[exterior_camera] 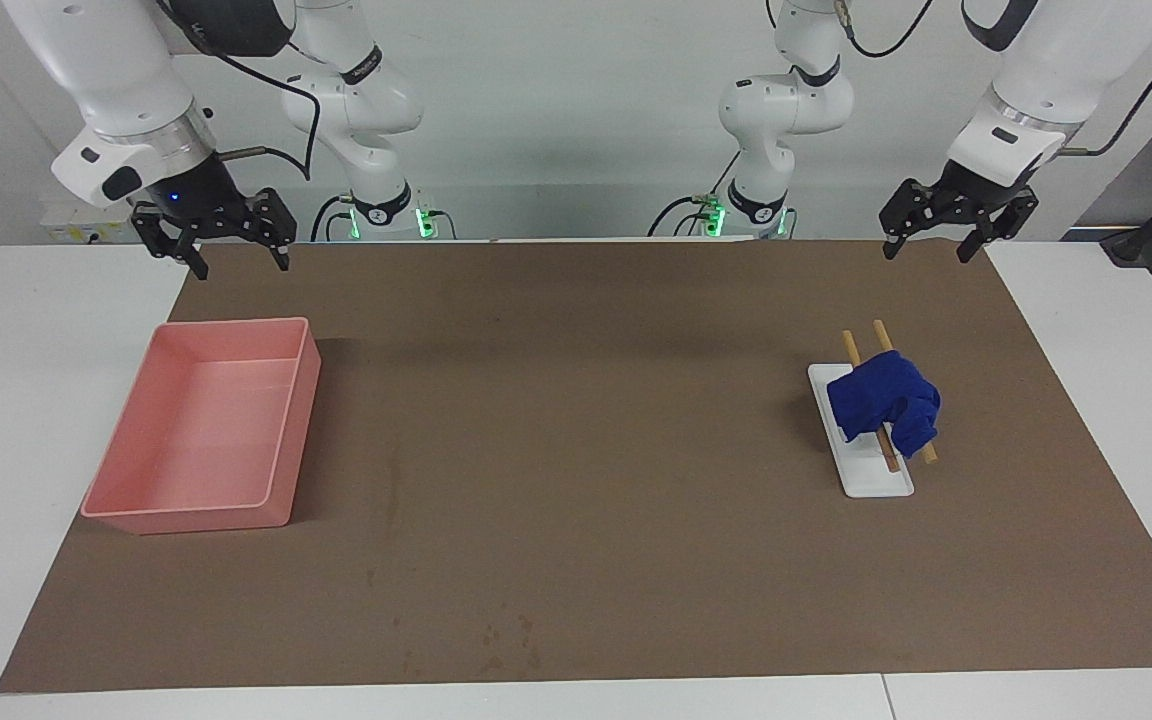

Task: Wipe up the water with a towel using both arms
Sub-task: 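Lift the blue cloth off the white tray with the left gripper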

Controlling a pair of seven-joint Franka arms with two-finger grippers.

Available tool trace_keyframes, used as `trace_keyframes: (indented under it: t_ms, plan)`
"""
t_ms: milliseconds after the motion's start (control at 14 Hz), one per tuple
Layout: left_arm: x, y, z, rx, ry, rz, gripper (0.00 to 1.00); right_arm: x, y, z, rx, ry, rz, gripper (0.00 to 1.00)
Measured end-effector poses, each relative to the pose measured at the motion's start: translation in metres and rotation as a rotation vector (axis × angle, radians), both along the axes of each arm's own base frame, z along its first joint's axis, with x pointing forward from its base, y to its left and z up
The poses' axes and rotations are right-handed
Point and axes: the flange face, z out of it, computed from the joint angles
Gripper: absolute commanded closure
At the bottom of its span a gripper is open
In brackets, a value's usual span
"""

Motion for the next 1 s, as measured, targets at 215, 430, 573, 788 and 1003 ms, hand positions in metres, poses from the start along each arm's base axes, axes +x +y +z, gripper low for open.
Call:
trace_keyframes:
  t_ms: [215,430,573,788,1003]
  plan:
    - [0.001,0.0,0.0,0.0,-0.005,-0.001,0.0,0.0,0.0,0.0,0.0,0.0,0.0,0.0]
    - [0.008,0.002,-0.003,-0.003,-0.068,0.006,0.0,0.0,0.0,0.0,0.0,0.0,0.0,0.0]
    - [0.017,0.007,-0.025,-0.001,-0.14,0.018,0.0,0.0,0.0,0.0,0.0,0.0,0.0,0.0]
    - [0.03,0.022,-0.073,0.039,-0.205,0.034,0.0,0.0,0.0,0.0,0.0,0.0,0.0,0.0]
    - [0.049,0.029,-0.128,0.114,-0.239,0.041,0.0,0.0,0.0,0.0,0.0,0.002,0.001,0.0]
